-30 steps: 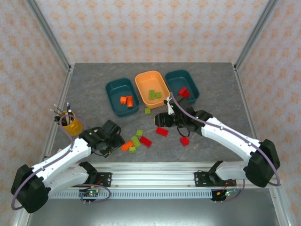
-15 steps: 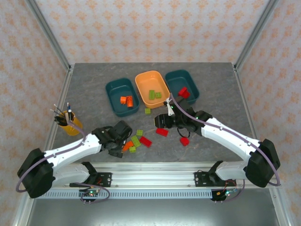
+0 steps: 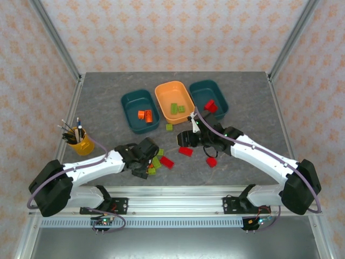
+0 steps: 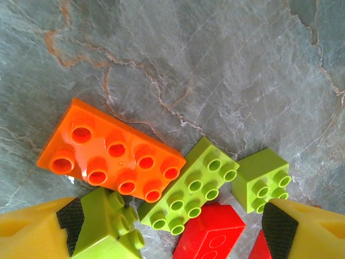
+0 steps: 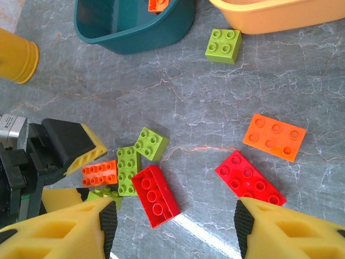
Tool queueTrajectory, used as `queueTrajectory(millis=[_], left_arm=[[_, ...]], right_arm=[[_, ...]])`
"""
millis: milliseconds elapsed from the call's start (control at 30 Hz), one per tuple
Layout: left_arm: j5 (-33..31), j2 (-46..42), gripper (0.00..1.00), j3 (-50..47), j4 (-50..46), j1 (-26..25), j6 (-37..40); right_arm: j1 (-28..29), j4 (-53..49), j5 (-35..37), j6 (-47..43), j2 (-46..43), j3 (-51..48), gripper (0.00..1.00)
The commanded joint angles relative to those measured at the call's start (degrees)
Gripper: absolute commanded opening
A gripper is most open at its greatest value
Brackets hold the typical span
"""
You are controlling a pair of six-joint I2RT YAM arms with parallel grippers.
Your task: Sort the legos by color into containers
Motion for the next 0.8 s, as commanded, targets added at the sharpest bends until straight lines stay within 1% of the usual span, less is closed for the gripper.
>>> queueTrajectory(millis=[0, 167, 333, 533, 767], left_arm=[[-1.0, 0.5, 0.88, -0.9, 0.5, -0.4, -26.1], [-2.7, 2.8, 0.86, -1.4, 2.0, -0.2, -27.5], [-3.2, 5.2, 0.83, -1.1, 2.4, 1.2, -26.4], [-3.6, 8.0, 0.80, 1.2, 1.1, 5.5, -22.2], [-3.4, 11.9, 0.76, 5.6, -1.1, 12.3, -13.2]], right_arm=[[0.4, -0.9, 1.7, -0.6, 0.5, 0.6, 0.61], [0.4, -1.3, 1.9, -0.8, 1.5, 1.5, 0.61], [0.4, -1.5, 1.9, -0.6, 1.8, 2.0, 0.61], [0.4, -1.7, 2.1, -0.5, 1.8, 2.0, 0.61], [0.4, -2.0, 2.0, -0.1, 1.8, 1.9, 0.61]])
